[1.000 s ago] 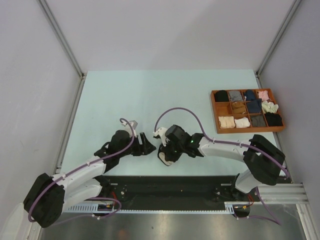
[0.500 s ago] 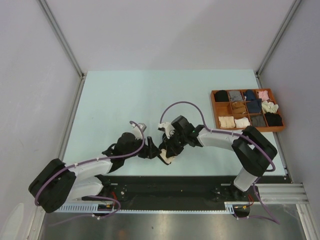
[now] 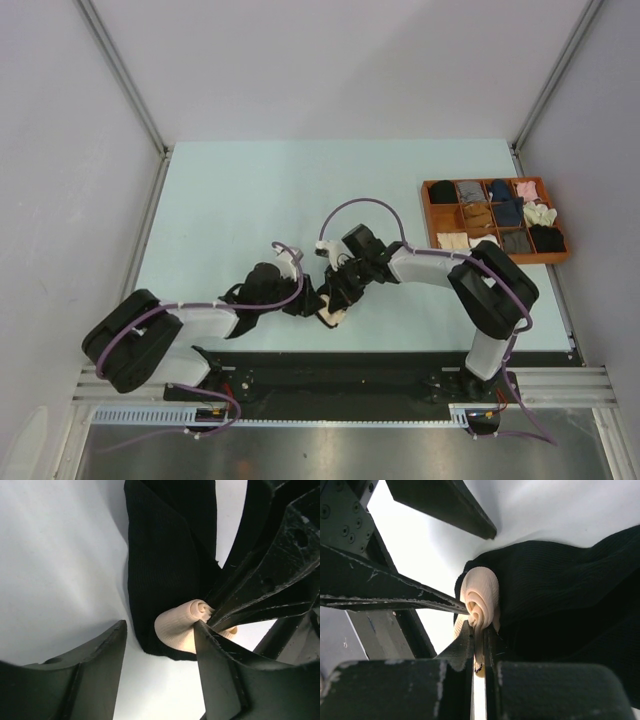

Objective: Roll the underwear
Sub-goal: Roll the underwear to the center of the board.

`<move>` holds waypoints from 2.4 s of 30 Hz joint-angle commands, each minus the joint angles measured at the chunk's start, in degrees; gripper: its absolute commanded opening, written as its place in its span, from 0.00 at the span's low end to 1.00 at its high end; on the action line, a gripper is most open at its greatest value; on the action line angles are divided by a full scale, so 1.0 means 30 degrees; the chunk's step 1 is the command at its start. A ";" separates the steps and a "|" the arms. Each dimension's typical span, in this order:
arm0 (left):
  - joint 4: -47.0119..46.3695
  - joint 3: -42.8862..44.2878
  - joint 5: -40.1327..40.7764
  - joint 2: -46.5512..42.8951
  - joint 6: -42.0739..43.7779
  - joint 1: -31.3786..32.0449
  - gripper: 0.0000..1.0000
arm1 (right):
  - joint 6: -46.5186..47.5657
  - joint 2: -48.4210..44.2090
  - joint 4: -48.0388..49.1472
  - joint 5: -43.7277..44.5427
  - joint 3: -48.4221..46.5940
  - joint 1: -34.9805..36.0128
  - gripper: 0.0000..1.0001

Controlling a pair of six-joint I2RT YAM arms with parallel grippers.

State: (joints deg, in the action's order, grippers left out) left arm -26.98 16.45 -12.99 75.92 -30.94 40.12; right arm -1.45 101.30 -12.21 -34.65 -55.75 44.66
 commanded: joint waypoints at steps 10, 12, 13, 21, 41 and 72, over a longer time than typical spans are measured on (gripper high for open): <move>-0.2872 0.0872 -0.1118 0.2756 -0.0205 0.0162 0.08 | 0.0104 0.0308 0.0819 0.1121 -0.0958 -0.0738 0.33; -0.1796 0.1254 -0.0828 0.3110 -0.0234 0.0163 0.00 | -0.0013 -0.0072 0.0350 0.1880 -0.1163 -0.0796 0.48; -0.1468 0.1575 -0.0767 0.3256 -0.0205 0.0162 0.00 | 0.0015 -0.0712 0.0203 0.2115 -0.1222 -0.0825 0.55; 0.2396 0.1958 0.0846 0.2524 -0.1522 0.0133 0.00 | 0.0248 -0.5402 -0.1585 0.8352 -0.1282 -0.0331 0.60; 0.6533 0.4977 -0.4222 0.6187 -0.3398 -0.1184 0.00 | 0.1685 -0.4587 0.3071 1.4713 0.2527 0.7582 0.57; 0.7032 0.5416 -0.5511 0.6159 -0.1728 -0.1742 0.00 | 0.1627 -0.1598 0.3571 2.0963 0.4021 0.9164 0.22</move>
State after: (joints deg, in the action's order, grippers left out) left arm -12.88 34.59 -29.19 92.99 -39.75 34.44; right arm 3.70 94.15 0.25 30.06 -44.86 72.29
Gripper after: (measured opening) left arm 0.025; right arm 0.297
